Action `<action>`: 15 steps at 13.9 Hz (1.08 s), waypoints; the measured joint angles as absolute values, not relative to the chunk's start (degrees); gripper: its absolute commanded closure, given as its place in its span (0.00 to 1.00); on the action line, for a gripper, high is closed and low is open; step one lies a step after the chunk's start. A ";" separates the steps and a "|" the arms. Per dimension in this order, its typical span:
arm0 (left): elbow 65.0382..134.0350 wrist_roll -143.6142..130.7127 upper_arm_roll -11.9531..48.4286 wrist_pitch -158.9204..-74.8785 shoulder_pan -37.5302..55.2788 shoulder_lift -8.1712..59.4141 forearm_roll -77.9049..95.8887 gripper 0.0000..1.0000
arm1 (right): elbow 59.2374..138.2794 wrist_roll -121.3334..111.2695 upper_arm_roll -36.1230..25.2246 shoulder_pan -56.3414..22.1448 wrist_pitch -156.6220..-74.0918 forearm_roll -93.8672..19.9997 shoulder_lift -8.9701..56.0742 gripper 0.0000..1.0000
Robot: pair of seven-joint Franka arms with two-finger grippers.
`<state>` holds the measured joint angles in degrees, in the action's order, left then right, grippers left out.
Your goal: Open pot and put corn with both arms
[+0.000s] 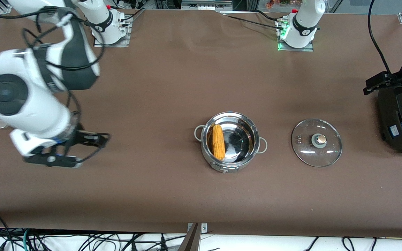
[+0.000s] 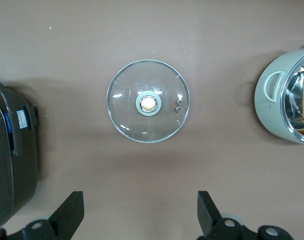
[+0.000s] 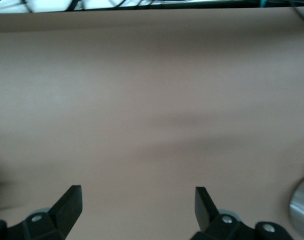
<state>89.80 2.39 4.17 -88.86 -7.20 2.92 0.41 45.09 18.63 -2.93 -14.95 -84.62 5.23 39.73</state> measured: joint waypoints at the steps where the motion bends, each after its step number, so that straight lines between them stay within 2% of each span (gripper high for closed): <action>1: 89.66 2.39 4.01 -88.86 -6.77 2.90 0.41 0.00 | 46.45 17.71 -2.90 -13.40 -83.78 5.21 38.32 0.00; 3: 89.32 2.37 1.95 -88.85 -3.40 2.50 0.42 0.00 | 53.11 15.42 -2.79 -10.31 -84.23 5.20 33.48 0.00; 7: 89.04 1.81 -0.94 -88.51 -0.09 1.06 0.41 0.00 | 71.55 8.83 -2.60 -5.57 -91.70 5.17 21.21 0.00; 11: 89.03 -1.08 -1.19 -88.15 -0.07 1.02 0.41 0.00 | 86.89 8.27 1.98 1.12 -99.77 5.17 11.60 0.00; 13: 89.03 -1.72 -1.27 -87.56 -0.08 1.01 0.41 0.00 | 92.30 11.99 2.91 2.73 -103.80 5.16 7.80 0.00; 15: 88.25 -1.79 -1.33 -87.36 -0.08 1.00 0.41 0.00 | 96.06 14.25 3.45 2.91 -104.31 5.15 3.76 0.00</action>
